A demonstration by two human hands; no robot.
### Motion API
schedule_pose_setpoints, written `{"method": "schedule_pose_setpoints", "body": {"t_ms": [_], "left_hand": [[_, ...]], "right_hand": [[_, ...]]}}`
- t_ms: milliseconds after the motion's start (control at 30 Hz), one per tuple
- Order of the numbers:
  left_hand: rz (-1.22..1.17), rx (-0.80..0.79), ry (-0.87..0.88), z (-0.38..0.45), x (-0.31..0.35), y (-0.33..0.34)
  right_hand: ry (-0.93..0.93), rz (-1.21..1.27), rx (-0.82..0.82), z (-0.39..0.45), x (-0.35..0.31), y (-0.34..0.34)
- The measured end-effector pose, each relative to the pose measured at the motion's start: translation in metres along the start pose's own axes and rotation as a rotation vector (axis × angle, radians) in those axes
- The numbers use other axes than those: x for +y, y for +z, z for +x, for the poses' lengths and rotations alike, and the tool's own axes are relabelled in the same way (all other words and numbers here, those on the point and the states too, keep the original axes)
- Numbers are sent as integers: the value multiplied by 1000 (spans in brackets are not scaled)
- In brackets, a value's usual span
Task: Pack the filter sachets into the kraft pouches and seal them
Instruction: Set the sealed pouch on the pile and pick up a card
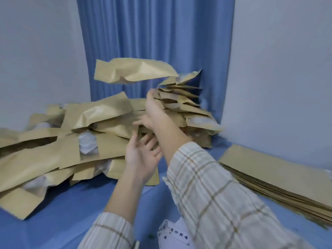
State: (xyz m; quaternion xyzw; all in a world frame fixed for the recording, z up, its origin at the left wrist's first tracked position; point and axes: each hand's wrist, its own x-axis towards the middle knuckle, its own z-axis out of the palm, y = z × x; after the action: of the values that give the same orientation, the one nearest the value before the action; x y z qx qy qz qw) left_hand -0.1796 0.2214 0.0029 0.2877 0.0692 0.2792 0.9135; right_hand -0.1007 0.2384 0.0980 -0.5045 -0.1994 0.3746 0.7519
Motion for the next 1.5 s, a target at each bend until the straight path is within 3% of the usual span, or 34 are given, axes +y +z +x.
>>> {"method": "schedule_pose_setpoints", "body": {"t_ms": [133,300,533,600,700,767,833,933,1000,1133,1233,1367,1433,1500], "left_hand": [[120,46,-28,9,-3,-3],[160,57,-93,13,-53,3],[172,-10,-226,8,-132,43],[244,-51,-269,3,-156,52],[326,-48,-362,0,-190,60],[317,-7,-434,0,-208,62],[319,29,-480,2,-224,63],[321,48,-504,7,-243,62],[328,66,-513,11,-254,59],[333,104,-529,13,-266,55],[322,109,-515,9,-267,54],[316,-60,-516,-3,-259,61],[276,-133,-425,-8,-256,69],[236,-107,-273,-11,-251,80]], "right_hand": [[52,-27,32,-9,43,-34],[42,-156,115,-23,53,-87],[-113,-222,188,-66,39,-168],[-225,-448,278,-76,36,-203],[-389,-1178,503,-91,36,-273],[-319,-1551,595,-101,39,-323],[-142,-1766,602,-113,46,-366],[102,-1927,591,-127,61,-407],[94,-2003,625,-133,69,-420],[-256,-2100,666,-143,74,-419],[-658,-2023,775,-150,79,-405],[-1098,-1823,842,-155,86,-381],[-1235,-1778,819,-158,89,-364],[-1323,-1713,757,-161,92,-343]]}}
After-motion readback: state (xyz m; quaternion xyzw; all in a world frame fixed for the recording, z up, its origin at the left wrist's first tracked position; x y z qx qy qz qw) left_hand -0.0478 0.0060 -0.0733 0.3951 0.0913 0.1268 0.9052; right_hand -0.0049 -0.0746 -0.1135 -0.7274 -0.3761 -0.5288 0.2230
